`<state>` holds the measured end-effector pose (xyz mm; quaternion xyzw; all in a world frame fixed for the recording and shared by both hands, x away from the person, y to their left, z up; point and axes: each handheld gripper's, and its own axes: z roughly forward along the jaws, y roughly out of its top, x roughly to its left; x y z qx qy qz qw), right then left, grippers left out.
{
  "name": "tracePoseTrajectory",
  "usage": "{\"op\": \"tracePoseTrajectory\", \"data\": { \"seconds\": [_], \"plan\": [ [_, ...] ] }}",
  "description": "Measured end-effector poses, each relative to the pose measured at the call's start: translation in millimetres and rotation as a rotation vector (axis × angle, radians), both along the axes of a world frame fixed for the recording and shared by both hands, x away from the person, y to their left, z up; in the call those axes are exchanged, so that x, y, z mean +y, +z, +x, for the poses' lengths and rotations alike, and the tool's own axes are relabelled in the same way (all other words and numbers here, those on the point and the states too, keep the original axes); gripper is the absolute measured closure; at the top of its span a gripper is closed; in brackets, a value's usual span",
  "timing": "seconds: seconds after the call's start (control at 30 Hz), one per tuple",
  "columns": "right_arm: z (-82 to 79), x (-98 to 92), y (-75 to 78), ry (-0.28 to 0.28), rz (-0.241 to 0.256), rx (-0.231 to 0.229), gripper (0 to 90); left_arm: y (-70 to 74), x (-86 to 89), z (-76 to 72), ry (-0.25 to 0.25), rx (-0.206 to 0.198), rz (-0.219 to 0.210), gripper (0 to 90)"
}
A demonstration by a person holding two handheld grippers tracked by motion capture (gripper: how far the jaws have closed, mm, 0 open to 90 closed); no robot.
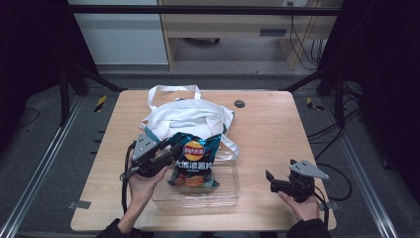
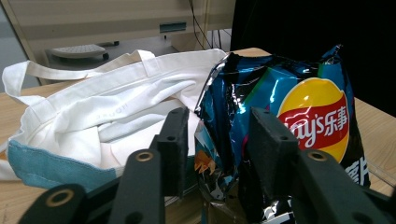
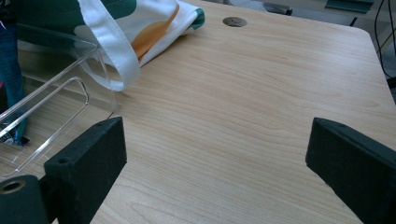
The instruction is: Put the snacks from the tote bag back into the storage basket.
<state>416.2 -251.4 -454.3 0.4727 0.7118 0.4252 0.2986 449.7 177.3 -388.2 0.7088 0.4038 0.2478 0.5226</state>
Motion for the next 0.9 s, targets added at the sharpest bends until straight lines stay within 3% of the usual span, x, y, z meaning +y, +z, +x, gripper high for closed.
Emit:
{"op": "tracePoseTrajectory", "data": {
  "seconds": [0.43,0.73,0.9],
  "plan": [
    [-0.6,-0.7,0.6,-0.002,0.002,-0.005,5.4,3.5,12.0,-4.2,-0.035,0.004,-0.021,40.2],
    [-1.3,-1.6,1.1,-0.006,0.007,-0.008,5.4,4.4,22.4,-12.4,-0.062,0.001,-0.004,33.1],
    [-1.6,-2.0,1.3,-0.008,0.006,-0.014,5.3,-0.1,34.3,-17.8,-0.051,0.005,0.017,29.7]
  ]
}}
